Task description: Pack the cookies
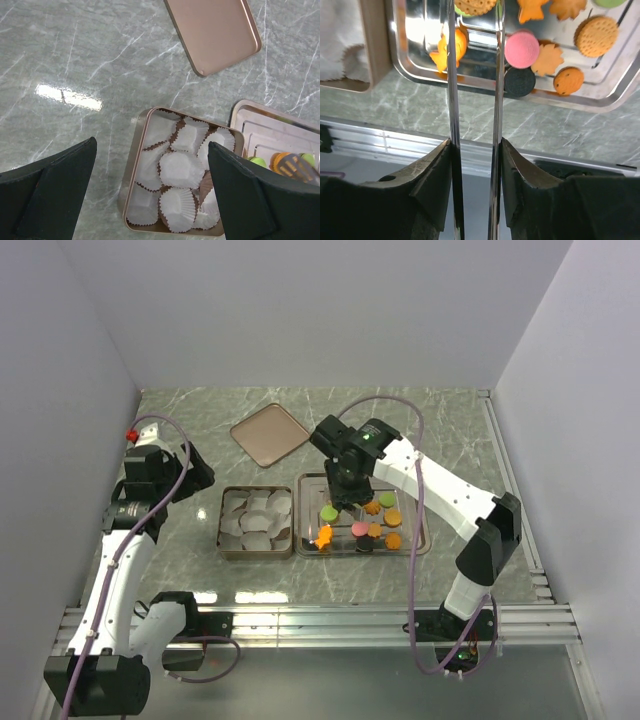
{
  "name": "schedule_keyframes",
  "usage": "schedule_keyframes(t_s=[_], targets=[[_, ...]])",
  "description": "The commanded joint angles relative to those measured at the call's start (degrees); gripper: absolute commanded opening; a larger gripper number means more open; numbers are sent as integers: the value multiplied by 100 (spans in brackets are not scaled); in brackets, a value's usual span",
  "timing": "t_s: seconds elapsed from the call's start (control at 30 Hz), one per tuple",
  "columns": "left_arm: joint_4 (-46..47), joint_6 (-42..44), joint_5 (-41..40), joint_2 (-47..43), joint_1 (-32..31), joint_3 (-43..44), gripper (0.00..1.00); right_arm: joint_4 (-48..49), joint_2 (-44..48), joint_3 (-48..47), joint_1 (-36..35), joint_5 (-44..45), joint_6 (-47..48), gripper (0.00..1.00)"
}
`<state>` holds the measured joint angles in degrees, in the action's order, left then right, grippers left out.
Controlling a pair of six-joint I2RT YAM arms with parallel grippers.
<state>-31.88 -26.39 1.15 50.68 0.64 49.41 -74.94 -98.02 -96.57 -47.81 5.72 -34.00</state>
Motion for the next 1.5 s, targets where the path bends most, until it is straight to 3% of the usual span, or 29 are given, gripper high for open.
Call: schedule_keyframes(t_s=[0.0, 0.47, 0.87, 1.47], targets=[[182, -24, -9, -102, -29, -28, 100, -381, 151, -572, -122, 360, -19, 44], [208, 20, 105, -119, -21, -54, 99, -750, -1017, -2848, -844, -149, -107, 44], [147, -50, -97, -190, -390, -54, 99, -627, -1747, -3078, -844, -229, 130, 44], [156, -50, -97, -93, -407, -54, 99, -539, -1826, -2999, -703, -9, 227, 56]])
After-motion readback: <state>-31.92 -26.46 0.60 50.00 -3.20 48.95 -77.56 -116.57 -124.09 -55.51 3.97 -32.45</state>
